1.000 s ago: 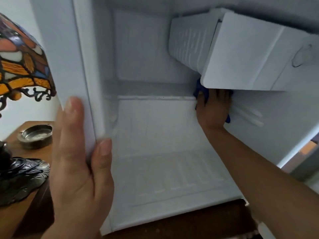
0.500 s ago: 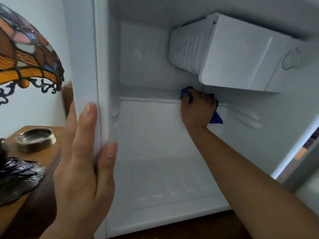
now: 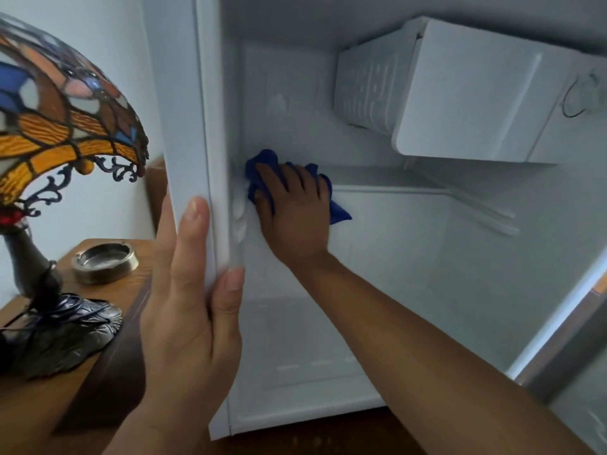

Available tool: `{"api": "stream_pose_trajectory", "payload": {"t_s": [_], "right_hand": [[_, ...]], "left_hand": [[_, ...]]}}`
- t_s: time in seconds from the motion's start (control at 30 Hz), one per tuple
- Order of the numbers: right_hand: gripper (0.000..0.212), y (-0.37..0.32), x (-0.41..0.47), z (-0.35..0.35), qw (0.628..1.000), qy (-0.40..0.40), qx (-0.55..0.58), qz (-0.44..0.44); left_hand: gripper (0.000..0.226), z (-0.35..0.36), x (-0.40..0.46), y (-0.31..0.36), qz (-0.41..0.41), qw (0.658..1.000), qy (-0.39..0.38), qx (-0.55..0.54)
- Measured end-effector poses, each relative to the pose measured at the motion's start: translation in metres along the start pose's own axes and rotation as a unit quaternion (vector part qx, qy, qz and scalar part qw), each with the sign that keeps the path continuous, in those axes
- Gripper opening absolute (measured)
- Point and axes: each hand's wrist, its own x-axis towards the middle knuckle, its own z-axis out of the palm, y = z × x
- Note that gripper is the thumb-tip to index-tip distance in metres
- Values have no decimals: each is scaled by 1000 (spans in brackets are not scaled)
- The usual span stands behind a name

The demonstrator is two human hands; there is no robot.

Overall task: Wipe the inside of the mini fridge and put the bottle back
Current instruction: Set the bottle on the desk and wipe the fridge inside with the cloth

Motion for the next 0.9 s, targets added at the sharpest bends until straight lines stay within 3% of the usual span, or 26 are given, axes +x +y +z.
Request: {"api": "stream_pose_trajectory", "payload": {"t_s": [0.1,0.2,0.47,0.67,0.9], "right_hand": [[45,26,-8,-11,999,-28,-39,-17],[51,58,-16,-25,993,-60,-99,37],[56,122,-22,-55,965,-68,-173,182],[49,85,-17,-42,982,-46,-121,140],[51,77,-16,-51,987,-117,-59,92]], "left_hand": [[55,-2,2,-1,-1,1000,-23,8],[58,-8,7,1,5,999,-43,31],[75,-24,13,15,160,958,-112,212],[68,-2,9,18,126,948,-87,281],[60,-28,-3,47,107,952,-159,238]]}}
